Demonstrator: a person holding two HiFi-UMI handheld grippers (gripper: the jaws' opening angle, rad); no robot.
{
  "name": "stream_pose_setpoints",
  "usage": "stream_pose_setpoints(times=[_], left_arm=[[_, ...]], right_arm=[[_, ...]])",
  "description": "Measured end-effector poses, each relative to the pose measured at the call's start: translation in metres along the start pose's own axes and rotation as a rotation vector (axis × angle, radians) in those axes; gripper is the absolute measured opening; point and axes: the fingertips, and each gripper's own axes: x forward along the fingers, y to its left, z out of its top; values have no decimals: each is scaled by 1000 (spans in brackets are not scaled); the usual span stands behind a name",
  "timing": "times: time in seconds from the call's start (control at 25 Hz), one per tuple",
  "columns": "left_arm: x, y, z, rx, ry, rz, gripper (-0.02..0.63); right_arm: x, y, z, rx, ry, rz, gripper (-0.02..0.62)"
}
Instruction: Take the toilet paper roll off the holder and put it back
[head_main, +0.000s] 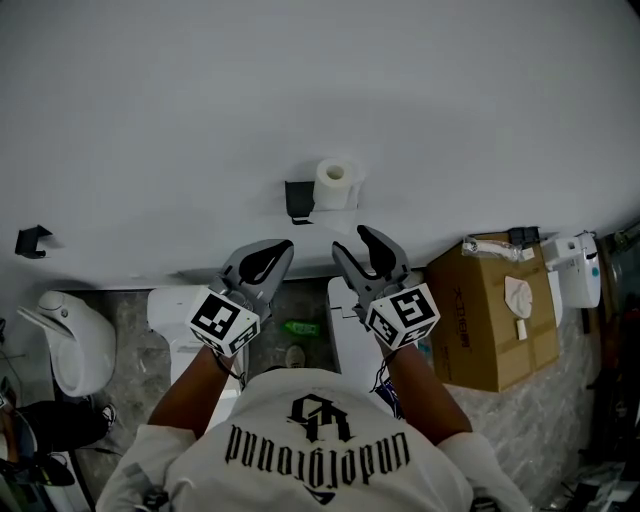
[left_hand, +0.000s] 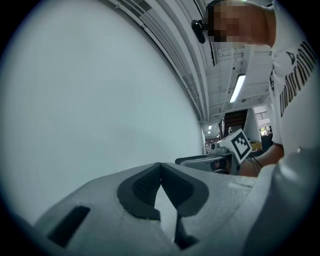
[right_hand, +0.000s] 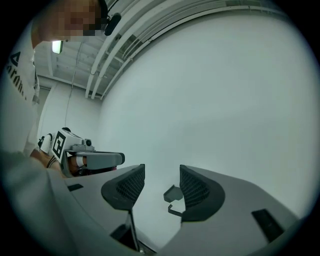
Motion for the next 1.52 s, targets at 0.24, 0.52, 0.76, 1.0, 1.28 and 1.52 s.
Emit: stream_pose_setpoints(times=[0.24,0.52,0.76,1.0,1.28,1.52], left_arm=[[17,23,-11,-12,11,-34,14],[38,51,-33,-35,37,-48,14],[47,67,-50,-58,60,-46,14],[47,76,-64,-86,77,-46,14],[49,85,-72,-107,85,-45,14],[49,90,-78,-118,90,-44,14]], right_arm=[[34,-22,-14,7,31,-53,249],[74,-56,-41,38,78,-111,297],[101,-83,-63,47,137,-156,307],[121,-96,-78,36,187,-170,314],[137,-103,-86,30,227,-167,321],[145,-105,-90,26,227,-169,319]])
